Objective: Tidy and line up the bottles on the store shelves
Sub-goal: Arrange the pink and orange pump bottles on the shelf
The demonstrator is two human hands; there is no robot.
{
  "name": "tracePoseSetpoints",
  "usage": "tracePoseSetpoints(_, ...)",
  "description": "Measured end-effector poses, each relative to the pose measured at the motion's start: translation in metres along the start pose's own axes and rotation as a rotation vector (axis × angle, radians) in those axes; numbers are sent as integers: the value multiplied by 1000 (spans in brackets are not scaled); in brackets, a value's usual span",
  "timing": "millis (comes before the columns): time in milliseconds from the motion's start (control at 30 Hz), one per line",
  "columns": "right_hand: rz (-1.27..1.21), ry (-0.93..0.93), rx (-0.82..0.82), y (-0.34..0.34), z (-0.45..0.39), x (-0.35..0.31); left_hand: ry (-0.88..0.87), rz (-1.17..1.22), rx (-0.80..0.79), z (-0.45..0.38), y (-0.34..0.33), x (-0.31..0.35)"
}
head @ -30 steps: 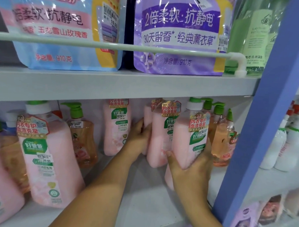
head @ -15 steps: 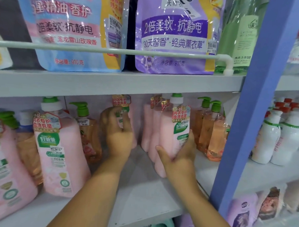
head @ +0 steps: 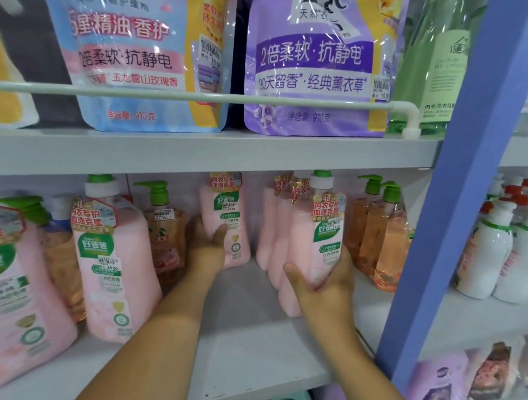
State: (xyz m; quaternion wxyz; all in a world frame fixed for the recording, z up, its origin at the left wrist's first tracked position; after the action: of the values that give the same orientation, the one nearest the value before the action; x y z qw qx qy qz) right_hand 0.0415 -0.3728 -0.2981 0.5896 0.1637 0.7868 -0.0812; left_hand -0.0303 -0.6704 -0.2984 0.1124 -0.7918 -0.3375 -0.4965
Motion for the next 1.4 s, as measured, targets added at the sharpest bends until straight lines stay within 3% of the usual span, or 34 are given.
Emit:
tracePoseSetpoints(433,28,43,4,-1,-1,3,44,78,-134,45,5,30)
tracePoseSetpoints(600,24,32,-27,-3,-8,8,-78,-206,-358,69,20,48)
tracePoseSetpoints(667,22,31,-28,-2,-10,11,-74,-246,-304,96,46,62)
tracePoseSetpoints(733,3,27,-43,-2,-11,11,-125,-94,-182,120,84,85)
tracePoseSetpoints(800,3,26,-51,-1,-10,9,-195,-6,-18,136,139,105)
tracePoseSetpoints(900,17,28,8,10,9,-5,-323,-62,256,148,229,128)
tracePoseSetpoints(1000,-157,253,61,16,73,-51,-387,-183,438,145,306,121)
tracePoseSetpoints(1067,-217,318,-69,-14,112,-85,-296,-250,482,137,341,96)
tracePoseSetpoints(1167,-224,128,-420,-105,141,-118,-141,-166,345,124,351,60)
tracePoseSetpoints(1233,-135,-15,-570,-163,150,-116,-101,-113,194,119,342,46)
tracePoseSetpoints(1400,-117,-125,-540,-203,155,-91,-100,-91,44,115,333,36)
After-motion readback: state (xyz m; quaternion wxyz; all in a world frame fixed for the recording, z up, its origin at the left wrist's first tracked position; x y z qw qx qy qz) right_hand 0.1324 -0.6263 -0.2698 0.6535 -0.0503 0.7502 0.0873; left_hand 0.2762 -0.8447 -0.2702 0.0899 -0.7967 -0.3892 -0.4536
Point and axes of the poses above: each hand's wrist, its own z-axis away from the middle knuckle, its own y-axis out of the back of the hand, x = y × z, the point moved 8 cm from there along -z, towards the middle knuckle, and after that the axes turned 13 degrees about -y, right-handed, at the moved point
